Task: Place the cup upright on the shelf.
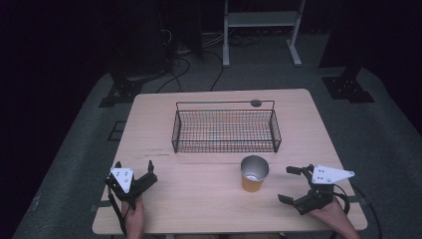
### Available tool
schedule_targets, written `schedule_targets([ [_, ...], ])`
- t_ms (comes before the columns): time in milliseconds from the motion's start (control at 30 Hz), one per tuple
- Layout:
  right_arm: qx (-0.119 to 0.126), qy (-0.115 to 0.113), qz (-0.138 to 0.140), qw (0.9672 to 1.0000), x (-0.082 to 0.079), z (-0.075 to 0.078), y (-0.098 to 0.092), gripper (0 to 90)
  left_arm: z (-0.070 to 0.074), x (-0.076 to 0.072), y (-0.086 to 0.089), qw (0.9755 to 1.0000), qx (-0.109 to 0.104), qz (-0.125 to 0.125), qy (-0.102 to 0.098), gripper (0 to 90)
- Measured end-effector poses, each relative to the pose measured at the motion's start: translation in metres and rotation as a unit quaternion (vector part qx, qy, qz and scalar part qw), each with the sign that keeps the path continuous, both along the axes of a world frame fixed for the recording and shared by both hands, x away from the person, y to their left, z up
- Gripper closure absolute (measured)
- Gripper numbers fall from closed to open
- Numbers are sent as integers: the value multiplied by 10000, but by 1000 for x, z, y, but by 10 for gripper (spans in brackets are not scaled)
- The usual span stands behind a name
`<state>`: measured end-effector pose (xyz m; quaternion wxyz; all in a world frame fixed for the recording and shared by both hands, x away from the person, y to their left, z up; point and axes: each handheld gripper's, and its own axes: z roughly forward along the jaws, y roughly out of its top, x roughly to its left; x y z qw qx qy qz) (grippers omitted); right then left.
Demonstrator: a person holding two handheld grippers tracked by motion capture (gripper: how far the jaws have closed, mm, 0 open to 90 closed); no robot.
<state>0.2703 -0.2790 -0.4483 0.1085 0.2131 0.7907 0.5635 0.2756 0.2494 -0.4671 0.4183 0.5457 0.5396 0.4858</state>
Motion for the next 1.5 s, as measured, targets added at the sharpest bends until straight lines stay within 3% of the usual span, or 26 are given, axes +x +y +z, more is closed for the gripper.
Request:
schedule_targets([
  [100, -100, 60, 14, 9999, 4, 0, 8, 0, 0, 0, 0, 10000, -19, -4, -10, 0],
  [433, -82, 176, 126, 9997, 18, 1, 30, 0, 0, 0, 0, 10000, -19, -12, -3, 0],
  [667, -330, 209, 145, 9991, 31, 4, 52, 0, 0, 0, 1, 10000, -28, -11, -4, 0],
  [767, -406, 335, 206, 9984, 38, 1, 61, 0, 0, 0, 1, 10000, -55, -13, -6, 0],
  [1133, -499, 339, 211, 9980, 48, 2, 77, 0, 0, 0, 1, 10000, -58, -33, -6, 0],
  [1333, -477, 425, 311, 9975, 54, 4, 79, 119, 0, 1, 2, 10000, -71, -39, -12, 0],
  [1500, -568, 456, 311, 9969, 57, 7, 80, 123, 0, 1, 2, 10000, -78, -35, -12, 0],
])
